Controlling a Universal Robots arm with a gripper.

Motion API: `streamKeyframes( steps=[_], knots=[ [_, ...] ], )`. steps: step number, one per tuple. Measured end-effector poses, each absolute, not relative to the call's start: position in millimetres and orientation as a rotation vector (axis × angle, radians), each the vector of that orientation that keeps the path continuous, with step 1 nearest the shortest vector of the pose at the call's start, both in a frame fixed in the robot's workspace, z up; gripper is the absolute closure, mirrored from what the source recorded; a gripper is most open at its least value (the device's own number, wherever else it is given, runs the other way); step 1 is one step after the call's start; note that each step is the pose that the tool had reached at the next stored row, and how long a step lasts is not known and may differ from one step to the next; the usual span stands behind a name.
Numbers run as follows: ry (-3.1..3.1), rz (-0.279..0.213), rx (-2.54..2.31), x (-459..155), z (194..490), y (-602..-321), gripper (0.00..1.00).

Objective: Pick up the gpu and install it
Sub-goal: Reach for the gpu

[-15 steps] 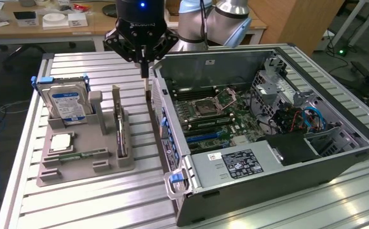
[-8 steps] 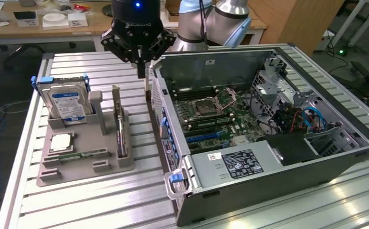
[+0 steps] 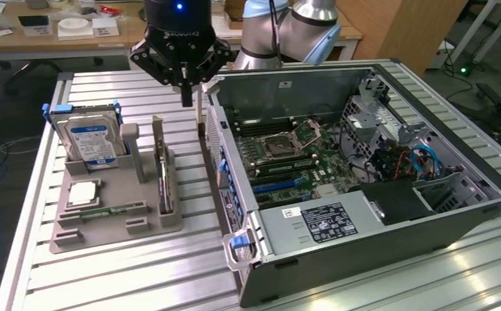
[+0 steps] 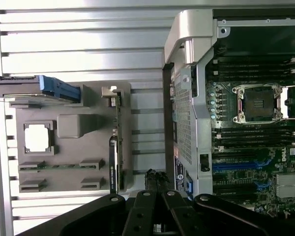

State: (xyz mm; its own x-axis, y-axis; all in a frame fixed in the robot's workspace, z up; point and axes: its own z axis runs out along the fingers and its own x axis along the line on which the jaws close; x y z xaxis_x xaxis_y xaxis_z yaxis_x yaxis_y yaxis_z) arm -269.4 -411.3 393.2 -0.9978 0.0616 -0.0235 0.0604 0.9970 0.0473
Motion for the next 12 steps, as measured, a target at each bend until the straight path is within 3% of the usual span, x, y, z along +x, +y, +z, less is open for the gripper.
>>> streamKeyframes(
  steps=[12],
  knots=[
    [3.114, 0.073, 0.095, -281, 393, -412, 0.9]
  ],
)
